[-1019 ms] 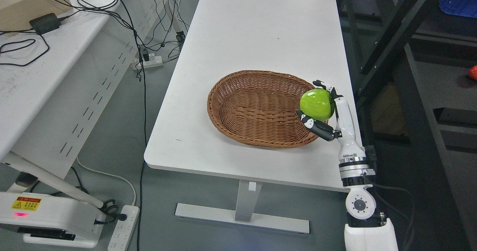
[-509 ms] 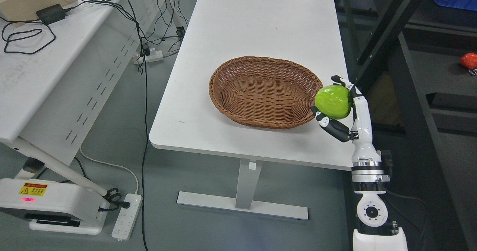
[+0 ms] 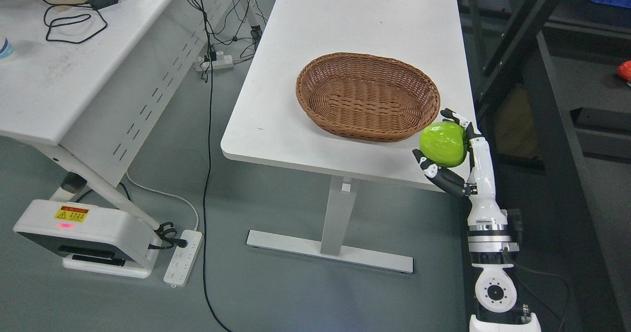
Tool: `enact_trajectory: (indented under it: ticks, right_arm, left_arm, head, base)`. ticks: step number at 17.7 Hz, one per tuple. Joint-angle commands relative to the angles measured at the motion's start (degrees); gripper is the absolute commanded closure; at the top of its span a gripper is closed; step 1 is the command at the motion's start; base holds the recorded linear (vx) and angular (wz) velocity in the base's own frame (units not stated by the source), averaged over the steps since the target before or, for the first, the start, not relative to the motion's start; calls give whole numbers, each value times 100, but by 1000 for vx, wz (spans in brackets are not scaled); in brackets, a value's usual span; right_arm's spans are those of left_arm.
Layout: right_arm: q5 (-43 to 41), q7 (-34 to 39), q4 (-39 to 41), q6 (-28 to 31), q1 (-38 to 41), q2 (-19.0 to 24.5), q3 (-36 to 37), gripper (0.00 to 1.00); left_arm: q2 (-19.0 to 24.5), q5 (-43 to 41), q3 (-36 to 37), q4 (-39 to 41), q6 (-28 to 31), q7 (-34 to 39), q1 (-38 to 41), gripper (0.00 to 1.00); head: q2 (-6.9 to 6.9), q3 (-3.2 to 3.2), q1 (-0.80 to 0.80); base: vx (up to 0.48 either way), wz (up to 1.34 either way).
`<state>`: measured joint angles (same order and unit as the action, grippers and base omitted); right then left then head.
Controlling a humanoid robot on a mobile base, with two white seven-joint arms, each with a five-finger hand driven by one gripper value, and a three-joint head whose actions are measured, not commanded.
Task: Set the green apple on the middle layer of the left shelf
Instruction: 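Hold the green apple in the right hand while turning toward the black shelf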
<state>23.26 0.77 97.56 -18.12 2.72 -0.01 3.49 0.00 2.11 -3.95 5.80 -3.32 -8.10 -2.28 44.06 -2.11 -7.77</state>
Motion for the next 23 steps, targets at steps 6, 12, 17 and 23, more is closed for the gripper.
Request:
enact_trajectory:
  ticks: [6,12,17,23]
  right_arm:
    - [-5,11,105,1,71,-99,-6,100]
    - [-5,11,97,1,71,-99,-6,100]
    - [-5,29,97,1,71,-99,-15,100]
    - [3,81,70,1,176,-99,-270,100]
  left_arm:
    - [100,0,0,0,-2,1,0,0]
    - [100,0,0,0,-2,1,0,0]
    - [100,0,0,0,-2,1,0,0]
    - [100,0,0,0,6,1,0,0]
  head:
    - [0,0,0]
    - [0,0,0]
    - [0,0,0]
    - [0,0,0]
  base:
    - [-162,163]
    - [-133,-188]
    - [-155,-274]
    - [-192,-49]
